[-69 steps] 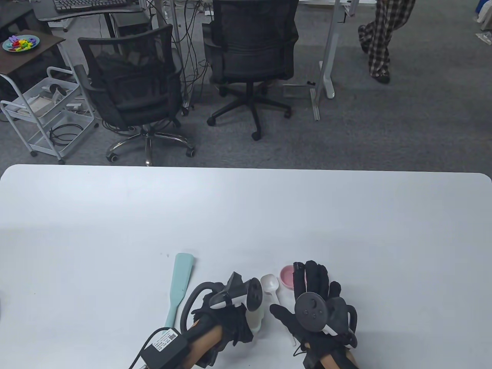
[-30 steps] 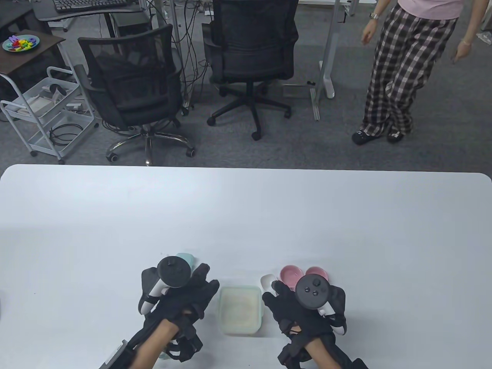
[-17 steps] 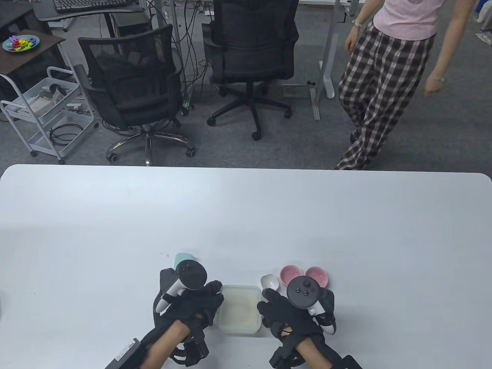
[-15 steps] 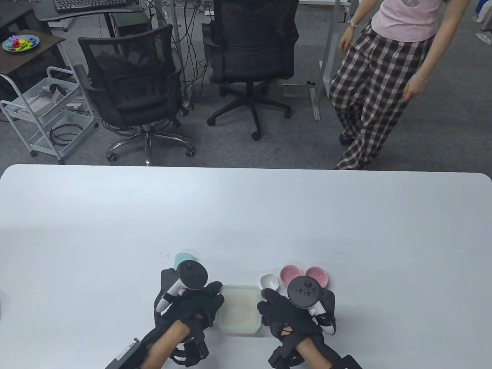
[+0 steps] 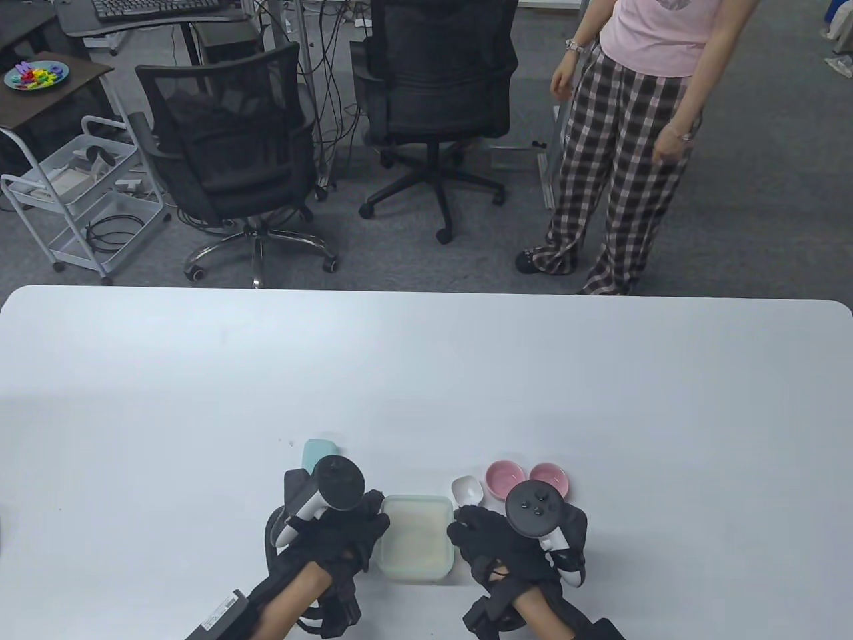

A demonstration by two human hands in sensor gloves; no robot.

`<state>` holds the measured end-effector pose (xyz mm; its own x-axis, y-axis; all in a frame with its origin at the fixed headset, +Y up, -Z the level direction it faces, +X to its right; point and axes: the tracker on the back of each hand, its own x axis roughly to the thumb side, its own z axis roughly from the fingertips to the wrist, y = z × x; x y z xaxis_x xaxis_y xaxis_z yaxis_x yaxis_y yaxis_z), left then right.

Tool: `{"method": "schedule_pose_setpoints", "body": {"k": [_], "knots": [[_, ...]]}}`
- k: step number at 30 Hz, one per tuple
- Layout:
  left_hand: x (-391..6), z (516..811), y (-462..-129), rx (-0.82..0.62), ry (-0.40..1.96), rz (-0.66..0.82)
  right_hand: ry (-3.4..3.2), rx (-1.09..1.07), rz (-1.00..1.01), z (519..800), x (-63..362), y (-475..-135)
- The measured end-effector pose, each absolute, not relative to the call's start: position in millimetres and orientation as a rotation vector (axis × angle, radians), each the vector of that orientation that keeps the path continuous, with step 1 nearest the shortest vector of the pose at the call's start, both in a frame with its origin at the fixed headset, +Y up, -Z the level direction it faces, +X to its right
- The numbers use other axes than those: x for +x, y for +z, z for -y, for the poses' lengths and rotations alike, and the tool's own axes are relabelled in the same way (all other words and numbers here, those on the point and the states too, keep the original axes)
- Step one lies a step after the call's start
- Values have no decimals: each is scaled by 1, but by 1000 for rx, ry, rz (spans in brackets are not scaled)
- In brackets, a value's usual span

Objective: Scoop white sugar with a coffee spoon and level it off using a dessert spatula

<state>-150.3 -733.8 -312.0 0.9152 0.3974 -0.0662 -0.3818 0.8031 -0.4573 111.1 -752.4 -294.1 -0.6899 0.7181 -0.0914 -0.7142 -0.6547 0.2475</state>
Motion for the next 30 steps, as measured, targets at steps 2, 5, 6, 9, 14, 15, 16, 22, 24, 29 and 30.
{"method": "schedule_pose_setpoints", "body": {"k": [2,5,6,9,14,15,16,22,24,29,30], "knots": [[-152,730,-310,-404,385,54,2409,62,-260,742,109,-290],[-158,720,-306,-252,284,90,2565,150,-91,721,109,-280],[-161,717,-305,-212,242,106,2596,184,-31,714,110,-275],[-165,711,-302,-163,172,143,2669,257,72,704,112,-266],[-168,701,-299,-98,118,192,2837,311,161,695,117,-255],[-168,700,-298,-96,113,189,2846,304,166,695,117,-255],[-167,700,-298,-99,109,189,2848,294,163,695,118,-255],[-141,713,-299,-255,222,433,2864,254,129,694,122,-257],[-124,719,-300,-328,185,477,2863,240,125,694,125,-257],[-88,729,-302,-408,66,566,2849,216,109,694,130,-259],[-85,731,-303,-421,63,565,2847,214,106,694,130,-259]]}}
